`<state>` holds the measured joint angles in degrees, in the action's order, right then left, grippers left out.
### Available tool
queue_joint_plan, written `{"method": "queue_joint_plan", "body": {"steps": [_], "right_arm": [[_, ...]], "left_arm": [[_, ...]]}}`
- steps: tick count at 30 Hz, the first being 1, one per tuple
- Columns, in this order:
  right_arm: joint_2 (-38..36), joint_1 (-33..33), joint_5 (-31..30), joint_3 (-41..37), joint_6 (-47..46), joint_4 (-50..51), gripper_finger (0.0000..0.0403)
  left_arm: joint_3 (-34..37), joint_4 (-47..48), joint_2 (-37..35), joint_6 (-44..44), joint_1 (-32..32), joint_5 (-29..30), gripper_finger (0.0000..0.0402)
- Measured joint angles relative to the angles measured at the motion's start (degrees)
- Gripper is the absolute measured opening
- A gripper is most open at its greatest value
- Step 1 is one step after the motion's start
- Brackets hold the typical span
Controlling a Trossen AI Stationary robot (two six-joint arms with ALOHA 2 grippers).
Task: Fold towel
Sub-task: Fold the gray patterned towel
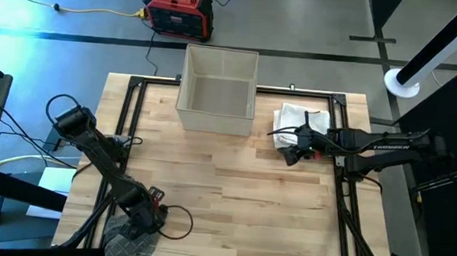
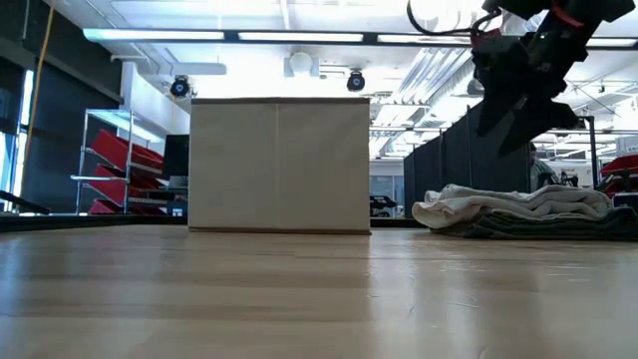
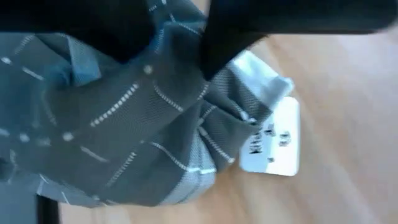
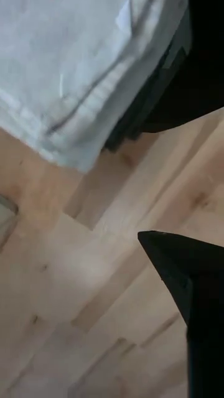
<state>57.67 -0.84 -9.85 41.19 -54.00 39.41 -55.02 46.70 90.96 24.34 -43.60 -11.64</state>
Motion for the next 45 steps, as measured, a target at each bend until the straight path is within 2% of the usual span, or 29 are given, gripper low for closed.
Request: {"method": "queue_joint_plan", "body": {"steps": [2, 7, 11, 17, 24, 29, 40, 45], "right_arm": [[0.0, 1.2, 0.1, 0.0, 0.2, -2.3, 0.0259], [0.0, 4.3, 1.7, 0.9, 2.7, -7.5, 0.0259], [-0.1, 7.0, 2.1, 3.1, 4.9, -8.1, 0.0259], [-0.1, 9.6, 1.4, 5.6, 8.4, -9.1, 0.0259], [0.0, 10.0, -0.8, 5.8, 9.5, -10.5, 0.0259], [0.0, 10.0, -1.0, 5.8, 9.2, -10.5, 0.0259], [0.3, 12.1, -2.0, 5.8, 9.6, -9.8, 0.0259], [5.2, 12.3, 0.5, 5.8, 11.3, -10.1, 0.0259]], "left_arm": [[0.0, 0.9, -0.2, 0.8, 2.9, 0.4, 0.0014], [-1.0, 0.4, -2.4, 2.4, 12.5, 5.3, 0.0007], [-4.6, -1.0, -4.8, 1.7, 20.9, 10.2, 0.0004], [-10.8, -15.0, -5.9, -3.2, 31.9, 10.1, 0.0002], [-11.4, -24.5, -5.8, -8.9, 37.2, 10.5, 0.001], [-11.4, -17.3, -5.9, -9.5, 36.8, 10.7, 0.0047], [-11.5, 8.3, -9.5, -6.1, 35.0, 9.6, 0.018], [-11.4, 21.6, -11.7, -6.2, 32.4, 7.9, 0.0201]]}}
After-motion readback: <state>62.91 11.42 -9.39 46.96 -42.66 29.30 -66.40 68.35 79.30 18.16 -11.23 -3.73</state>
